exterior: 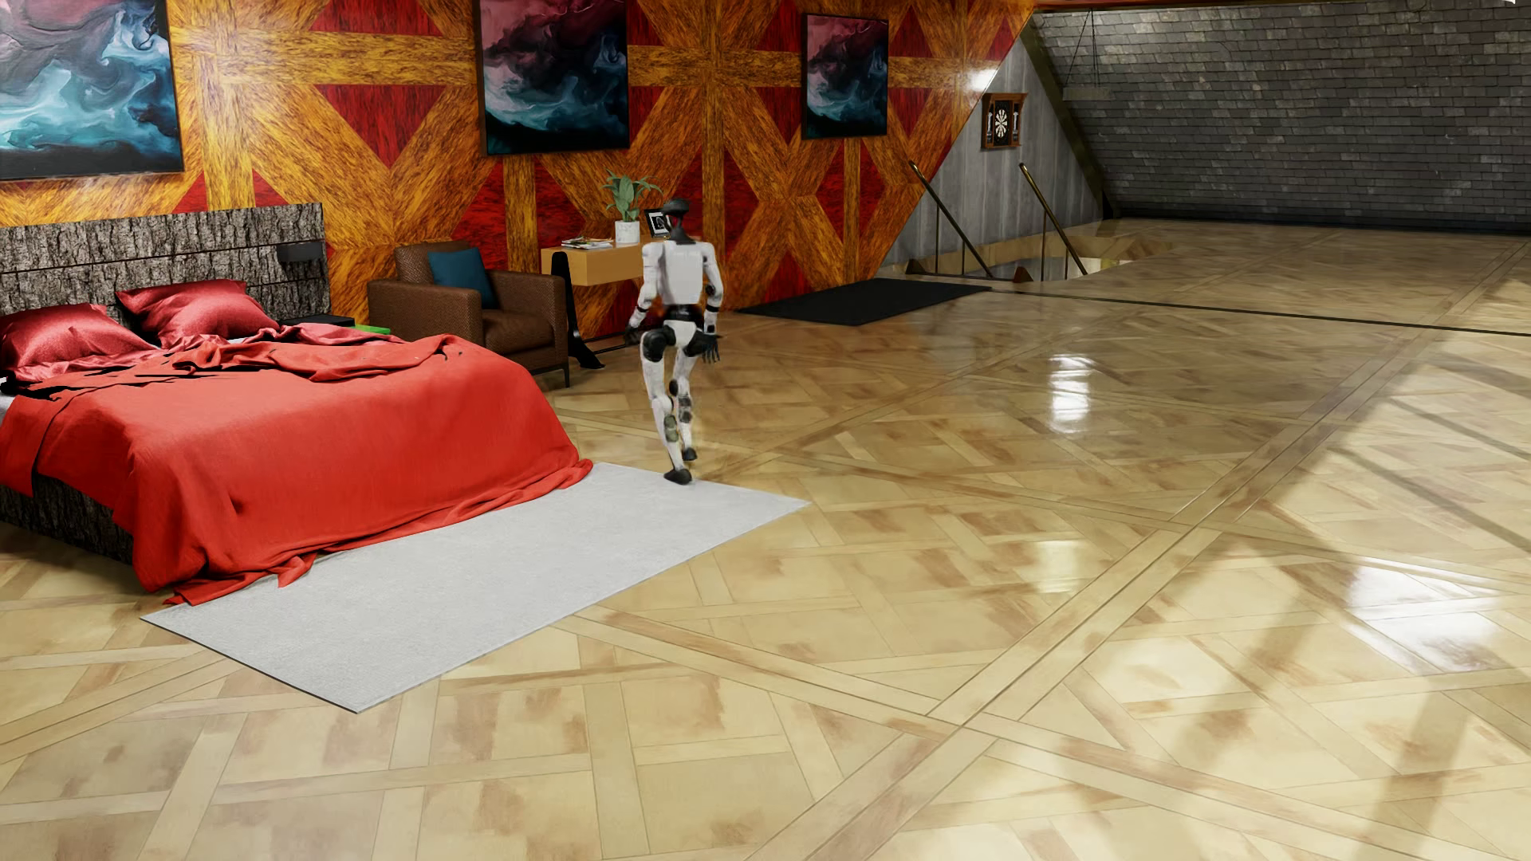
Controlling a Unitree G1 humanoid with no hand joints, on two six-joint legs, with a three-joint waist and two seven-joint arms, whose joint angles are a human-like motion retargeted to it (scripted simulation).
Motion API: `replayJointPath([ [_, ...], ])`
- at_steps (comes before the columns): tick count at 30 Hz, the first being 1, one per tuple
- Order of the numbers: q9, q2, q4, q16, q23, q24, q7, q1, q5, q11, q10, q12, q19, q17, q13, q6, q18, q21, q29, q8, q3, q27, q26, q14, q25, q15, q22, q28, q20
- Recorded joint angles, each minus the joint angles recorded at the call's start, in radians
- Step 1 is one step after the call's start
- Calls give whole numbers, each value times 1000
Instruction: Head to armchair
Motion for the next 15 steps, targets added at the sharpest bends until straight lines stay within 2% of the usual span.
replayJointPath([
  [2, -11, -70, 18, 12, -15, -21, -72, 164, 11, -459, -74, -122, 22, 28, 89, 11, -6, -37, -9, -31, -35, -55, -70, 7, 41, -1, -166, 26, -35],
  [3, -16, -64, 43, 20, -6, -44, -104, 236, 37, -659, -83, -158, 56, 44, 120, 24, -14, -40, -39, -15, -52, -61, -87, 42, 39, 0, -231, 49, -39],
  [4, -22, -55, 73, 30, 20, -72, -124, 290, 52, -719, -54, -167, 74, 59, 140, 41, -26, -32, -52, -27, -67, -46, -87, 108, 14, 29, -280, 72, -37],
  [5, -25, -64, 107, 51, 55, -100, -138, 318, 69, -622, 29, -152, 39, 77, 145, 62, -58, -19, -34, -65, -80, -24, -74, 213, -19, 118, -318, 87, -32],
  [6, -23, -78, 139, 81, 89, -120, -153, 301, 93, -470, 188, -122, -10, 95, 133, 90, -137, -15, 0, -102, -89, -16, -51, 361, -41, 197, -344, 92, -26],
  [7, -16, -70, 163, 108, 109, -128, -161, 227, 124, -335, 413, -87, -49, 108, 104, 121, -222, -26, 25, -131, -95, -19, -18, 518, -48, 157, -349, 93, -22],
  [8, -6, -34, 183, 121, 106, -128, -167, 99, 157, -259, 640, -55, -78, 118, 62, 148, -277, -51, 20, -162, -99, -20, 29, 573, -51, 66, -314, 89, -23],
  [9, 3, 37, 202, 120, 75, -127, -174, -57, 189, -247, 816, -34, -87, 125, 14, 171, -240, -86, -28, -191, -101, -11, 88, 504, -55, -11, -234, 71, -34],
  [10, 8, 131, 228, 117, 22, -124, -175, -215, 221, -284, 907, -20, -92, 134, -31, 189, -202, -127, -112, -214, -100, 0, 146, 419, -55, -63, -118, 25, -57],
  [11, 10, 241, 259, 120, -36, -107, -163, -354, 255, -352, 912, -4, -90, 145, -76, 201, -151, -169, -205, -223, -96, -3, 185, 354, -38, -96, 12, -50, -95],
  [12, 9, 352, 287, 132, -84, -71, -139, -467, 288, -427, 842, 21, -87, 152, -122, 208, -111, -200, -270, -218, -88, -29, 196, 293, -3, -115, 136, -143, -146],
  [13, 6, 456, 313, 147, -121, -24, -103, -554, 316, -496, 714, 56, -84, 149, -173, 210, -92, -211, -291, -198, -75, -72, 179, 243, 35, -122, 238, -237, -202],
  [14, 0, 551, 336, 168, -160, 16, -61, -616, 338, -552, 537, 98, -79, 135, -232, 210, -69, -196, -278, -166, -60, -115, 146, 211, 56, -123, 304, -324, -240],
  [15, -7, 643, 352, 182, -210, 35, -27, -649, 352, -602, 316, 150, -74, 111, -293, 209, -71, -158, -258, -126, -41, -153, 116, 191, 59, -116, 332, -386, -249],
])
